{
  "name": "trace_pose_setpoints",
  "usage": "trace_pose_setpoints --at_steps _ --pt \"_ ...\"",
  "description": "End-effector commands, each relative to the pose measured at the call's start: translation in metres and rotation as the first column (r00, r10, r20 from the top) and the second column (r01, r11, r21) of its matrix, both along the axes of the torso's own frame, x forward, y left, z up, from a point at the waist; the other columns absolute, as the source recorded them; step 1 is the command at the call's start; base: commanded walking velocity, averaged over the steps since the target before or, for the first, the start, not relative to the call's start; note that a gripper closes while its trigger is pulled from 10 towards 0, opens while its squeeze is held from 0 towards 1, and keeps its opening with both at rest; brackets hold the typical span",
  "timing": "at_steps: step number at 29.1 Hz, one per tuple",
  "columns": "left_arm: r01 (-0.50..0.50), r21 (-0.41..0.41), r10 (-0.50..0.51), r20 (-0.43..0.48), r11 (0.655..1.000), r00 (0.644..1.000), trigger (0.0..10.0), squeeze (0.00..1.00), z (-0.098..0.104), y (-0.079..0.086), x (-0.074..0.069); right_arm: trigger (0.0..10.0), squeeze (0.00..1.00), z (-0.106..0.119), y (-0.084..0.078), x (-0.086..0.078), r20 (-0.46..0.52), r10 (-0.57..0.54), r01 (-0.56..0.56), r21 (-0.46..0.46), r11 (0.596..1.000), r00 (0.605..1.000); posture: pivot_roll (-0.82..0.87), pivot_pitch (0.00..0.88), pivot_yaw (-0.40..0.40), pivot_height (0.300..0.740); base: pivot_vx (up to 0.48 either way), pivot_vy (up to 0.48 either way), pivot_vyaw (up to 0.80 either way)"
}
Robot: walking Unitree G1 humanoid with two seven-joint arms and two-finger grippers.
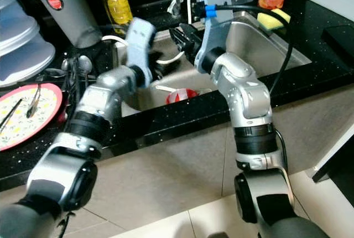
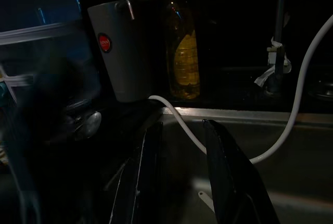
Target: Kitchen organization
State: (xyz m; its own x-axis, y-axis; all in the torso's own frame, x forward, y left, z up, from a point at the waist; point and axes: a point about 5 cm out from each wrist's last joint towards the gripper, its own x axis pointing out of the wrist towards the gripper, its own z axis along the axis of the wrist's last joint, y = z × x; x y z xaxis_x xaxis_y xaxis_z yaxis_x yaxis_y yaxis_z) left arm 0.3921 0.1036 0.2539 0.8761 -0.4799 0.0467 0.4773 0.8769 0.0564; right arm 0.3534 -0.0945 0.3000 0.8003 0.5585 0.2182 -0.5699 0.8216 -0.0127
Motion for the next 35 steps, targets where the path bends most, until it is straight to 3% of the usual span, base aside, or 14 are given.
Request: trace_pose_setpoints --at_steps 1,2,3,5,9,31,35 --pt "-0.123 0.025 0.123 0.019 0.992 0.992 10.0 0.0 0.0 0.028 -0.002 10.0 0.0 0.004 0.009 -0.002 0.005 0.034 -0.034 0.005 0.999 0.999 -0.06 0.006 0.109 0.74 0.0 0.0 0.0" --pt "-0.177 0.031 0.176 0.03 0.984 0.984 10.0 0.0 0.001 0.039 -0.004 10.0 0.0 0.005 0.01 -0.001 0.007 0.041 -0.041 0.006 0.999 0.999 -0.06 0.008 0.108 0.74 0.0 0.0 0.0" --pt "-0.177 0.031 0.176 0.03 0.984 0.984 10.0 0.0 0.001 0.039 -0.004 10.0 0.0 0.005 0.01 -0.001 0.007 0.041 -0.041 0.006 0.999 0.999 -0.06 0.008 0.108 0.74 0.0 0.0 0.0" --pt "-0.299 0.044 0.297 0.053 0.953 0.954 10.0 0.0 0.004 0.067 -0.014 10.0 0.0 0.007 0.013 -0.003 0.012 0.061 -0.061 0.013 0.998 0.998 -0.04 0.019 0.1 0.74 0.0 0.0 0.0" --pt "-0.335 0.042 0.332 0.067 0.941 0.941 10.0 0.0 0.005 0.077 -0.022 10.0 0.0 0.005 0.015 -0.003 0.008 0.067 -0.067 0.013 0.998 0.998 -0.04 0.024 0.095 0.74 0.0 0.0 0.0" --pt "-0.398 0.022 0.394 0.109 0.917 0.913 10.0 0.0 0.021 0.081 -0.039 10.0 0.0 0.005 0.017 -0.004 0.002 0.078 -0.078 0.006 0.997 0.997 -0.04 0.031 0.084 0.74 0.0 0.0 0.0" --pt "-0.448 0.025 0.441 0.136 0.894 0.887 10.0 0.0 0.027 0.091 -0.043 10.0 0.0 0.005 0.018 -0.004 0.003 0.085 -0.085 0.004 0.996 0.996 -0.04 0.025 0.081 0.74 0.0 0.0 0.0"
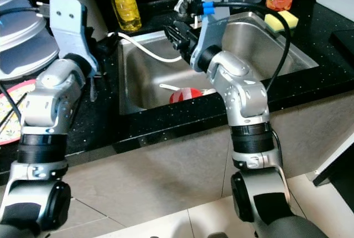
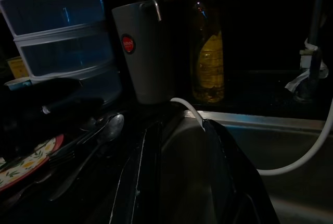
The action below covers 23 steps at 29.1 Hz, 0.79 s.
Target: Kitchen organization
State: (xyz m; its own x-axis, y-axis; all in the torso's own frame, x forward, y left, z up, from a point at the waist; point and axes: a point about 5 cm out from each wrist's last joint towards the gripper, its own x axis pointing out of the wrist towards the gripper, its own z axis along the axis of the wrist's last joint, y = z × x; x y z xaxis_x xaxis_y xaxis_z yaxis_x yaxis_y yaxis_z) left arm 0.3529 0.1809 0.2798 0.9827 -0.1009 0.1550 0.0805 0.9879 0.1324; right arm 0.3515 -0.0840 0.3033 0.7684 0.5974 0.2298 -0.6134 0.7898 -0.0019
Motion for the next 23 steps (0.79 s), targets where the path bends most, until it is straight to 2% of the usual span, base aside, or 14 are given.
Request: trace_pose_setpoints --at_steps 1,8,23 --pt "-0.07 0.014 0.07 0.003 0.997 0.998 10.0 0.0 0.002 0.016 -0.005 10.0 0.0 0.002 0.008 -0.002 0.0 0.032 -0.032 -0.012 0.999 0.999 -0.04 0.025 0.081 0.74 0.0 0.0 0.0" --pt "-0.195 0.013 0.195 -0.033 0.981 0.98 10.0 0.0 -0.007 0.04 -0.01 10.0 0.0 0.001 0.009 -0.002 0.0 0.036 -0.036 -0.012 0.999 0.999 -0.04 0.019 0.085 0.74 0.0 0.0 0.0" --pt "-0.288 0.018 0.289 -0.058 0.957 0.956 10.0 0.0 -0.012 0.059 -0.015 10.0 0.0 0.0 0.009 -0.002 0.0 0.033 -0.033 -0.013 0.999 0.999 -0.04 0.018 0.092 0.74 0.0 0.0 0.0"
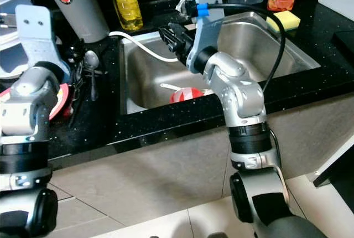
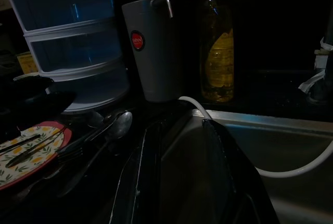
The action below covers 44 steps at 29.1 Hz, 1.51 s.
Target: Kitchen organization
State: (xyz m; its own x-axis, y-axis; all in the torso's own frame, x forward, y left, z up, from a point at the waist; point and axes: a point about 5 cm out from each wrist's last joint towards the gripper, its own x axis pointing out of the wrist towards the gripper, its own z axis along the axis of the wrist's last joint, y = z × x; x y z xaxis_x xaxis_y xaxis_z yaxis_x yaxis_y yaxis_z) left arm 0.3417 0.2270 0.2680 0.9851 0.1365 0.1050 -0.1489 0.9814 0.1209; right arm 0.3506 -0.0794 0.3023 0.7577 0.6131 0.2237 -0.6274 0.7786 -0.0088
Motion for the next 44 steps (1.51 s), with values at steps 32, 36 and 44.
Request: trace_pose_setpoints --at_steps 32,36,44 --pt "-0.448 -0.082 0.43 -0.173 0.89 0.886 10.0 0.0 -0.038 0.068 -0.025 10.0 0.0 -0.002 -0.001 -0.001 -0.01 -0.007 0.007 -0.004 1.0 1.0 -0.04 0.027 0.095 0.74 0.0 0.0 0.0" --pt "-0.598 -0.14 0.568 -0.205 0.789 0.797 10.0 0.0 -0.041 0.093 -0.034 10.0 0.0 -0.004 -0.001 0.0 -0.015 -0.012 0.012 -0.004 1.0 1.0 -0.04 0.027 0.1 0.74 0.0 0.0 0.0" --pt "-0.678 -0.277 0.585 -0.351 0.681 0.731 10.0 0.0 -0.06 0.118 -0.044 10.0 0.0 -0.005 -0.002 0.0 -0.02 -0.022 0.022 0.001 1.0 1.0 -0.05 0.034 0.112 0.74 0.0 0.0 0.0"
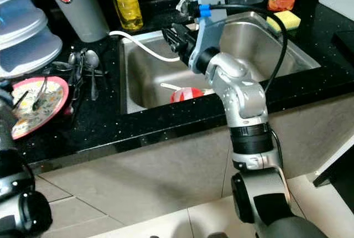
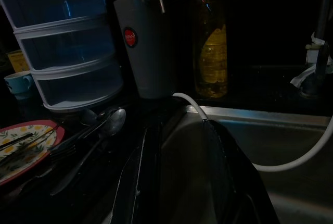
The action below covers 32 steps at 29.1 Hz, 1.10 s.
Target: Kitchen organization
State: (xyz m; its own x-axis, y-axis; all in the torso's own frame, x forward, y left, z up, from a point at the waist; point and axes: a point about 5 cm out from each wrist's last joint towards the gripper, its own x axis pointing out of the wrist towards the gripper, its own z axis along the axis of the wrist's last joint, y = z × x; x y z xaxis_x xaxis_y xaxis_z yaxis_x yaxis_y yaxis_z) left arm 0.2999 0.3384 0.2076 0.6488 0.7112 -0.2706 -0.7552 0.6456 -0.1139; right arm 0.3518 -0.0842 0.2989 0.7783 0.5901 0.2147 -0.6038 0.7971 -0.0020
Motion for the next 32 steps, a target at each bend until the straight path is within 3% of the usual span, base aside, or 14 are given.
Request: trace_pose_setpoints --at_steps 1,3,5,6,7,13,19,20,21,22,24,26,32 --pt "0.051 0.0 -0.051 -0.042 0.999 0.998 10.0 0.0 -0.003 0.006 0.0 10.0 0.0 -0.002 0.002 -0.002 -0.01 0.008 -0.008 0.002 1.0 1.0 -0.05 0.036 0.114 0.74 0.0 0.0 0.0" --pt "0.078 0.013 -0.078 -0.048 0.997 0.996 10.0 0.0 -0.003 0.005 0.001 10.0 0.0 -0.002 0.002 -0.002 -0.01 0.007 -0.007 0.002 1.0 1.0 -0.05 0.036 0.114 0.74 0.0 0.0 0.0" --pt "0.093 0.108 -0.085 -0.074 0.99 0.994 10.0 0.92 0.005 0.008 0.0 10.0 0.0 -0.003 0.0 -0.002 -0.012 0.0 0.0 0.003 1.0 1.0 -0.05 0.037 0.116 0.74 0.0 0.0 0.0" --pt "0.093 0.108 -0.085 -0.074 0.99 0.994 10.0 0.92 0.005 0.008 0.0 10.0 0.0 -0.003 0.0 -0.002 -0.012 0.0 0.0 0.003 1.0 1.0 -0.05 0.037 0.116 0.74 0.0 0.0 0.0" --pt "0.09 0.151 -0.079 -0.076 0.984 0.994 10.0 1.0 0.009 0.011 -0.001 10.0 0.0 -0.003 0.0 -0.002 -0.012 -0.002 0.002 0.005 1.0 1.0 -0.04 0.037 0.12 0.74 0.0 0.0 0.0" --pt "0.097 0.168 -0.083 -0.085 0.981 0.993 10.0 1.0 0.01 0.015 -0.003 10.0 0.0 -0.004 0.0 -0.003 -0.015 -0.003 0.004 0.008 1.0 1.0 -0.04 0.033 0.125 0.74 0.0 0.0 0.0" --pt "0.118 0.039 -0.113 -0.12 0.992 0.986 10.0 1.0 -0.006 0.007 -0.009 10.0 0.0 -0.005 0.001 -0.004 -0.017 -0.003 0.003 0.01 1.0 1.0 -0.04 0.031 0.128 0.74 0.0 0.0 0.0" --pt "0.119 0.023 -0.115 -0.125 0.993 0.985 10.0 0.0 -0.009 0.007 -0.009 10.0 0.0 -0.006 0.001 -0.004 -0.017 -0.003 0.003 0.009 1.0 1.0 -0.04 0.031 0.128 0.74 0.0 0.0 0.0" --pt "0.119 0.023 -0.115 -0.125 0.993 0.985 10.0 0.0 -0.009 0.007 -0.009 10.0 0.0 -0.006 0.001 -0.004 -0.017 -0.003 0.003 0.009 1.0 1.0 -0.04 0.031 0.128 0.74 0.0 0.0 0.0" --pt "0.094 -0.041 -0.099 -0.137 0.995 0.986 10.0 0.0 -0.02 0.003 -0.012 10.0 0.0 -0.006 0.001 -0.004 -0.018 0.0 0.0 0.008 1.0 1.0 -0.04 0.026 0.132 0.74 0.0 0.0 0.0" --pt "0.07 -0.09 -0.083 -0.148 0.993 0.986 10.0 0.0 -0.029 0.0 -0.015 10.0 0.0 -0.007 0.002 -0.004 -0.018 0.001 -0.001 0.008 1.0 1.0 -0.04 0.022 0.133 0.74 0.0 0.0 0.0" --pt "0.065 -0.106 -0.081 -0.149 0.992 0.986 10.0 0.0 -0.032 -0.001 -0.016 10.0 0.0 -0.007 0.002 -0.004 -0.017 0.002 -0.002 0.008 1.0 1.0 -0.04 0.022 0.133 0.74 0.0 0.0 0.0" --pt "0.101 -0.223 -0.133 -0.131 0.97 0.982 10.0 0.0 -0.045 -0.014 -0.016 10.0 0.0 -0.007 0.003 -0.004 -0.016 0.007 -0.007 0.008 1.0 1.0 -0.04 0.012 0.131 0.74 0.0 0.0 0.0"
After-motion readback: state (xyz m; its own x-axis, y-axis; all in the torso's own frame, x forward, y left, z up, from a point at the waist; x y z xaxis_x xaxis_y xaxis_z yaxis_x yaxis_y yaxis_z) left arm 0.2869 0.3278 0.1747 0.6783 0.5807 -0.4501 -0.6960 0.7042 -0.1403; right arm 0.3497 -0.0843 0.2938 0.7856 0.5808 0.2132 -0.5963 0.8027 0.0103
